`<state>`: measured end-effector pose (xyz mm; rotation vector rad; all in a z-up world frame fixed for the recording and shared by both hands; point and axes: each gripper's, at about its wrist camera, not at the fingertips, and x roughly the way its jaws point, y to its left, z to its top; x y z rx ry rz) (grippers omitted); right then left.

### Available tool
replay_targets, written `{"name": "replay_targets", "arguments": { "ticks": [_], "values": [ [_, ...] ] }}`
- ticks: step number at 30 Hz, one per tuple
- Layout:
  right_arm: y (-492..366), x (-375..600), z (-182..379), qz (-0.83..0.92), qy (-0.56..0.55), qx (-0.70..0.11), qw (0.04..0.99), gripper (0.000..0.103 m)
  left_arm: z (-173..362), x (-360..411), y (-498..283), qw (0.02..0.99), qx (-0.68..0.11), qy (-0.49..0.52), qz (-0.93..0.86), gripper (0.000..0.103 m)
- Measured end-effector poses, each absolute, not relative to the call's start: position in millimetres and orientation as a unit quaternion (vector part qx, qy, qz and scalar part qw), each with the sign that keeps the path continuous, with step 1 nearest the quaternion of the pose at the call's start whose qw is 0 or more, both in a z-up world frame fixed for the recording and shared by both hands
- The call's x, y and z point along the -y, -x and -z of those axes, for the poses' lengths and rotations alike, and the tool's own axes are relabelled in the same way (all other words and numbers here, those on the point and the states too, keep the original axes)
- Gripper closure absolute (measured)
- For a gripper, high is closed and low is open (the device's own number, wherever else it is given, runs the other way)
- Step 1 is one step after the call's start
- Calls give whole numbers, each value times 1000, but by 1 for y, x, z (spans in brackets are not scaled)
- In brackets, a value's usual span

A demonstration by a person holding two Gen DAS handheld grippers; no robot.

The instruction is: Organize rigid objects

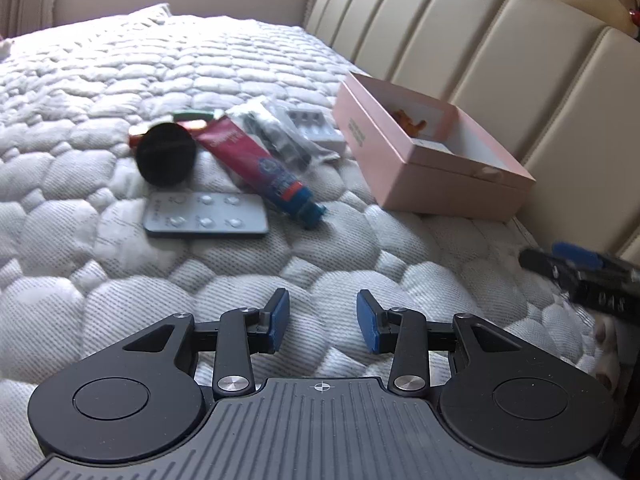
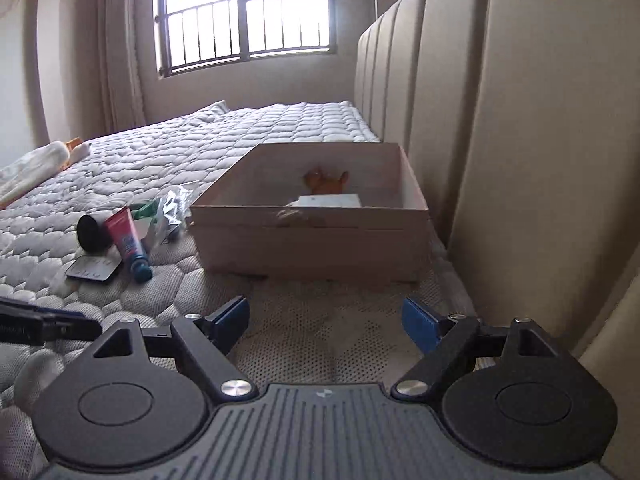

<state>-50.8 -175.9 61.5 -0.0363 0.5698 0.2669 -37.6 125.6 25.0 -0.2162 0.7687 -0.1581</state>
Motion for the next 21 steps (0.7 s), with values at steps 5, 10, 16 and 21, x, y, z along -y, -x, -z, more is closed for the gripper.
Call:
{"name": "replay_targets", "arguments": {
  "ticks": [5,10,16,21],
  "values": [
    [58,166,-49,-142,42,-269,952,19,-33,-150,23,925,-363,108,35,61],
    [62,156,-37,-149,72,-271,948,19,-51,-181,6,931,-331,157,-4,61],
    [58,160,-32,-155,58,-287,944,19,-70,-212,-35,933,-324,151,-43,61],
    [55,163,-30,-156,46,-293,942,19,-59,-232,-76,913,-360,185,-55,61]
  ]
}}
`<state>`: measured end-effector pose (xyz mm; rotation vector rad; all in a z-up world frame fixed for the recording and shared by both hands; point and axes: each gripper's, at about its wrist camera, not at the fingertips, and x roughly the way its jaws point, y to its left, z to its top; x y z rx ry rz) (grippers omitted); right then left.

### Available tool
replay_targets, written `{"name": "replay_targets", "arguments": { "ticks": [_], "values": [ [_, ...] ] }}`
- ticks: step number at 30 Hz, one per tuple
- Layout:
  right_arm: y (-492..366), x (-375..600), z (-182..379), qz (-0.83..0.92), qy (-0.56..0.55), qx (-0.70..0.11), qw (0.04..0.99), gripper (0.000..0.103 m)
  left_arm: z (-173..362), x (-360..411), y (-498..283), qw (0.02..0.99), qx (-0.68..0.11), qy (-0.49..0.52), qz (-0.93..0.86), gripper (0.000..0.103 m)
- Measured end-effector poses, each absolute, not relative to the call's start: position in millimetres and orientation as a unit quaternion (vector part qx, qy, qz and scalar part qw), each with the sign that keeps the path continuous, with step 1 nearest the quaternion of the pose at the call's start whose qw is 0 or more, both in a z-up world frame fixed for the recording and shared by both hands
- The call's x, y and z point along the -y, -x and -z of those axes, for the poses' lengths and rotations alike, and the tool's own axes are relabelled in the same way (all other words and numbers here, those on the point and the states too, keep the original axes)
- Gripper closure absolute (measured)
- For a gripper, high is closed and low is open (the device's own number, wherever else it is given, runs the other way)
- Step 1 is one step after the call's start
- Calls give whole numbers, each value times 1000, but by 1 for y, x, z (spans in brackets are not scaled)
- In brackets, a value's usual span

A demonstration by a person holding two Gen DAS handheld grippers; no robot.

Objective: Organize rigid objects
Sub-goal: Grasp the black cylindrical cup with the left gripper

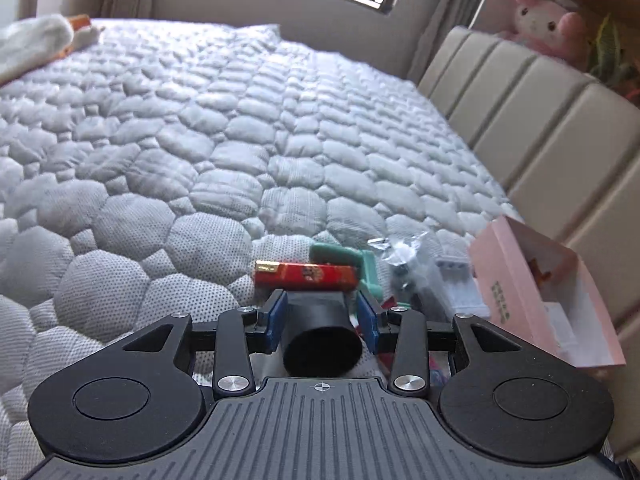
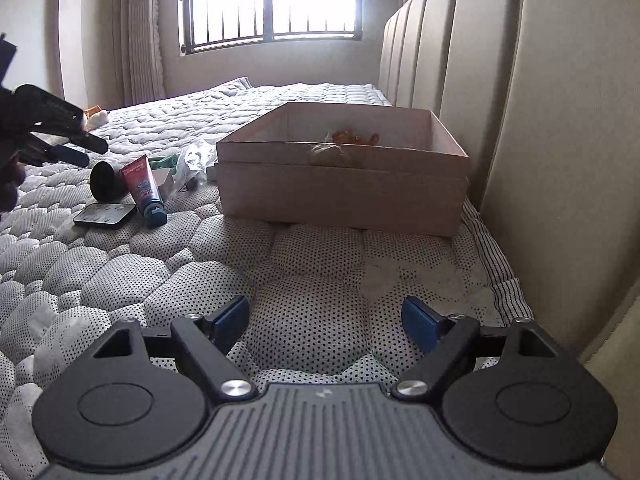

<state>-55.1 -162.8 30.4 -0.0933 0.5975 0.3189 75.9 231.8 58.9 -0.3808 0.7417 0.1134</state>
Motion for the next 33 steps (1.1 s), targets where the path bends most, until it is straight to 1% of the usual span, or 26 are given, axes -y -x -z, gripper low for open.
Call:
{"name": "replay_targets", "arguments": {
  "ticks": [2,4,8,10,11,14,15,17,18,22,27,30,33],
  "values": [
    [55,163,-30,-157,44,-295,942,19,-49,-230,-85,905,-382,179,-58,56],
    [54,164,-30,-157,42,-296,941,19,-42,-227,-87,903,-389,172,-57,48],
    [52,166,-29,-160,35,-300,940,19,-34,-223,-86,900,-397,172,-50,41],
    [50,167,-29,-163,32,-305,938,19,-32,-219,-87,898,-405,166,-47,35],
    [49,167,-28,-163,30,-307,937,19,-31,-216,-88,898,-408,158,-45,34],
    [49,167,-28,-164,28,-308,937,19,-27,-209,-93,899,-412,139,-47,34],
    [49,167,-28,-163,29,-308,937,19,-27,-207,-93,901,-410,132,-47,36],
    [50,166,-28,-162,31,-308,937,19,-28,-206,-91,911,-392,122,-42,48],
    [50,166,-28,-162,31,-308,937,19,-30,-206,-89,914,-385,120,-39,51],
    [49,166,-28,-161,35,-311,936,19,-37,-209,-67,921,-369,125,-25,51],
    [49,153,-38,-162,64,-310,935,19,-46,-224,-7,925,-346,157,3,52],
    [52,130,-54,-194,79,-297,932,19,-52,-233,30,925,-334,179,1,52],
    [48,92,-70,-257,72,-302,915,19,-57,-241,59,928,-323,184,-12,52]
  ]
}}
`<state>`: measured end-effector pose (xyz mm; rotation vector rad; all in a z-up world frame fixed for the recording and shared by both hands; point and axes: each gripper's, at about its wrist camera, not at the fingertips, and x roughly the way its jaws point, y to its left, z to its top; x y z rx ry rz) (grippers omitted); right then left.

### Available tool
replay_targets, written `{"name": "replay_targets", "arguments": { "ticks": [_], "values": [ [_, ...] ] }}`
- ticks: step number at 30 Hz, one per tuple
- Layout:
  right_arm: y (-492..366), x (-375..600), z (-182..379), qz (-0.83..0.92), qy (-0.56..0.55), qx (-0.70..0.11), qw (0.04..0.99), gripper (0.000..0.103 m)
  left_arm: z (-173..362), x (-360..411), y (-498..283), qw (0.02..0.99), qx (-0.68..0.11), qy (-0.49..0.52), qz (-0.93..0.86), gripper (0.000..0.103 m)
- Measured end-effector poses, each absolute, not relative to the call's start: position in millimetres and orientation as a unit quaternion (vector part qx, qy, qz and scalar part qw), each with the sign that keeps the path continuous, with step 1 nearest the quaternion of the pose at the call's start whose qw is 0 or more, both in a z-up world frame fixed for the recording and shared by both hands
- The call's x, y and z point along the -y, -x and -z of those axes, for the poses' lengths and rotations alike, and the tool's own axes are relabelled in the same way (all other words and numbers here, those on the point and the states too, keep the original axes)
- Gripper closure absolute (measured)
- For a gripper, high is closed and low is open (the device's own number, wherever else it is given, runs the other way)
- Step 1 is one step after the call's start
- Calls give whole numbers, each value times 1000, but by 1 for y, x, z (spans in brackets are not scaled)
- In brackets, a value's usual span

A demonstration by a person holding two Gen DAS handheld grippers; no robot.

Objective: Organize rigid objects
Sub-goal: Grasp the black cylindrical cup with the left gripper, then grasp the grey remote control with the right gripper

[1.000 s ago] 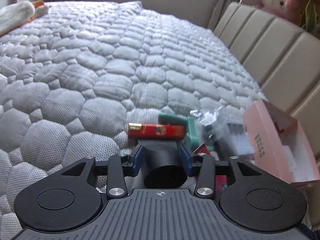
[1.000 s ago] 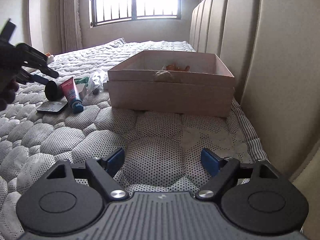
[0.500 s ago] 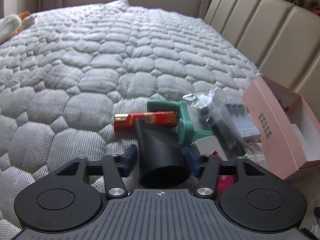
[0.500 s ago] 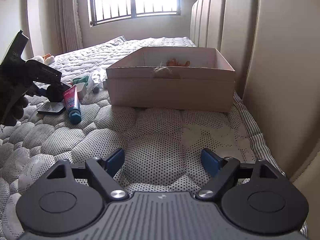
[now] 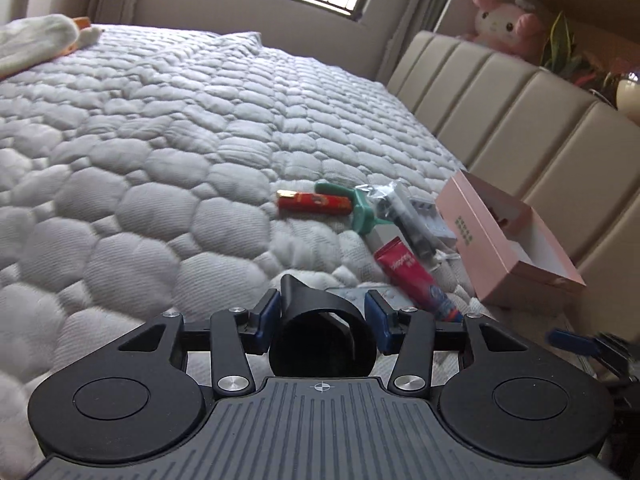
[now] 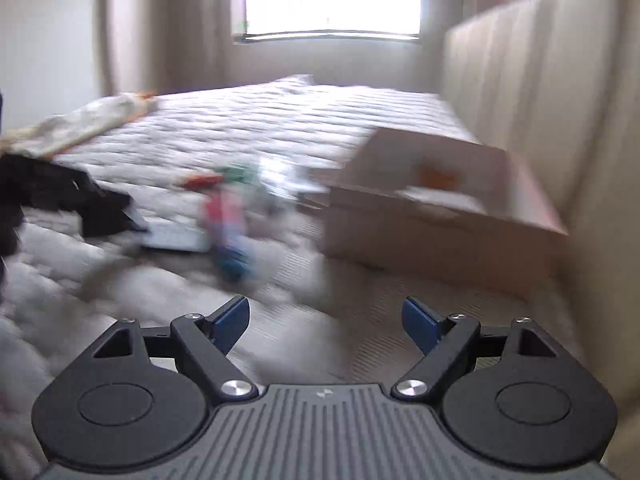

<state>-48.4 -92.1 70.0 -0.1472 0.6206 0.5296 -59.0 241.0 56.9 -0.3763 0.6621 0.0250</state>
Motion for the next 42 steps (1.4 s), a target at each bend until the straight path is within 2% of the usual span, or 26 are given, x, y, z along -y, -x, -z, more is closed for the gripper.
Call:
{"name": "replay_targets", "arguments": {
  "ticks": [5,12,19,27,28,29,30,33,35,37,38,39,42],
  "values": [
    [30,11,-70,-337,35,-361,869,19,-61,-257,88,935,-306,173,-42,52],
    [3,-72,-43,-289,80,-397,868,18,-49,-273,108,932,-312,184,-28,52],
    [-15,-96,-37,-262,105,-399,873,16,-39,-280,118,927,-317,199,-30,52],
    [11,-76,-59,-305,114,-375,868,19,-41,-264,122,925,-324,196,-17,52],
    [21,-70,-64,-312,120,-366,868,30,-41,-258,123,925,-327,195,-9,52],
    [32,-63,-68,-317,129,-356,869,75,-41,-251,123,924,-331,193,1,52],
    [41,-57,-71,-324,145,-357,864,87,-40,-242,123,923,-335,191,13,52],
    [63,-26,-74,-325,155,-355,863,86,-39,-216,123,918,-346,187,45,52],
    [74,-5,-72,-319,163,-349,866,79,-40,-204,125,919,-346,182,48,52],
    [83,11,-71,-323,164,-343,866,54,-42,-200,128,920,-345,182,38,52],
    [86,17,-71,-325,159,-342,867,31,-44,-201,130,920,-344,184,30,52],
    [88,21,-72,-328,149,-338,870,19,-46,-202,132,921,-342,185,22,52],
    [87,18,-73,-334,126,-328,875,18,-53,-212,140,924,-333,187,-2,52]
  ]
}}
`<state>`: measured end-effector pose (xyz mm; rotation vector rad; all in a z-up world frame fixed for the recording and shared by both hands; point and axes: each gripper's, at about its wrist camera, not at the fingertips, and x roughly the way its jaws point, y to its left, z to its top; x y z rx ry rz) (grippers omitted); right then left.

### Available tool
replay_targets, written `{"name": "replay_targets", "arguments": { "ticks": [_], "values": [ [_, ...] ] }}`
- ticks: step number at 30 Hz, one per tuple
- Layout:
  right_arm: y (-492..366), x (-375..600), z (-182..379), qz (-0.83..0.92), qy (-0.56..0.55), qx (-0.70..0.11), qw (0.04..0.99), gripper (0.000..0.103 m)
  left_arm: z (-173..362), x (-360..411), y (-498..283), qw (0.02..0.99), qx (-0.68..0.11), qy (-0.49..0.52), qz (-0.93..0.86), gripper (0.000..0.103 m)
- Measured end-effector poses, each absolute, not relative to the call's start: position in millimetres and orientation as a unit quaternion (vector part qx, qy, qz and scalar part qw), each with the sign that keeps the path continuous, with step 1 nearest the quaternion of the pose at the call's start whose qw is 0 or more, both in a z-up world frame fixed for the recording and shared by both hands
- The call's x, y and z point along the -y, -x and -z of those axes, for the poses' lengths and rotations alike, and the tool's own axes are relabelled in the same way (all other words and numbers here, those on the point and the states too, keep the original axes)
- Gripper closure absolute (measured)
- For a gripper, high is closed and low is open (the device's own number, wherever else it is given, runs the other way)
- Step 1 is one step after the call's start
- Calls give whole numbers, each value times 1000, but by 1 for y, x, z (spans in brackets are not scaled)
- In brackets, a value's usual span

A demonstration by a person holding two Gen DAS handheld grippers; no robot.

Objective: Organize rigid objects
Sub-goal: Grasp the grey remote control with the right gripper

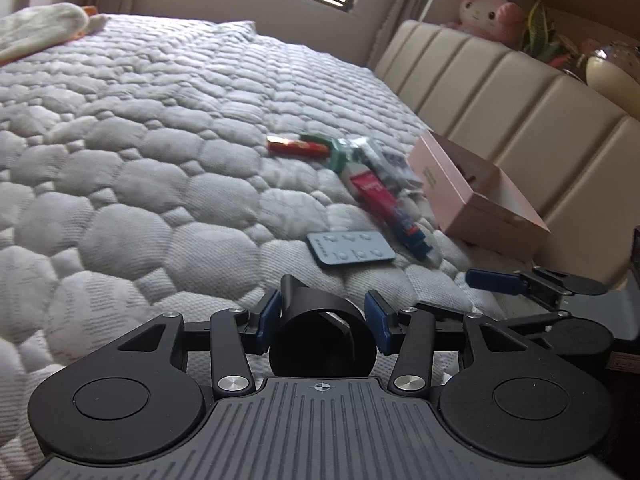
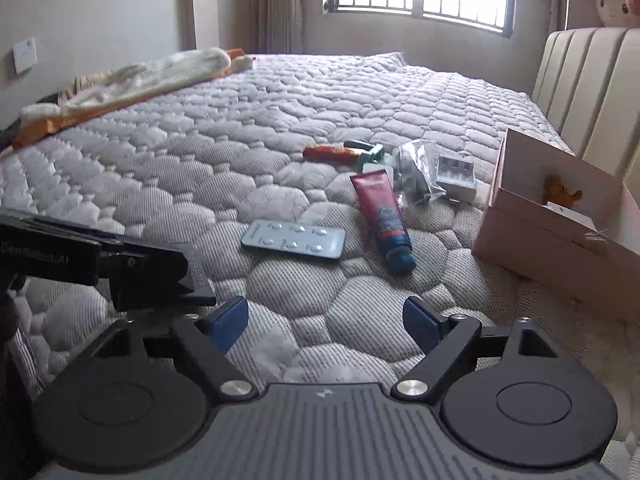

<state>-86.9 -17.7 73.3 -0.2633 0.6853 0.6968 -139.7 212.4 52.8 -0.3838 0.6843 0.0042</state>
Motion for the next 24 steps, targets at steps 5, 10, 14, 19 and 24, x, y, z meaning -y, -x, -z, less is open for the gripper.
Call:
{"name": "replay_targets", "arguments": {
  "ticks": [5,10,14,19,24],
  "values": [
    [66,-31,-68,-342,115,-350,864,18,-59,-232,152,926,-320,196,-31,52],
    [48,-77,-60,-306,149,-337,878,18,-53,-247,157,924,-319,209,-36,52],
    [30,-92,-37,-271,176,-370,871,11,-45,-253,156,921,-322,219,-30,52],
    [8,-70,-26,-267,79,-420,864,0,-38,-254,153,919,-327,221,-21,52],
    [8,-74,-28,-295,115,-428,846,1,-36,-254,151,918,-327,222,-18,52]
  ]
}}
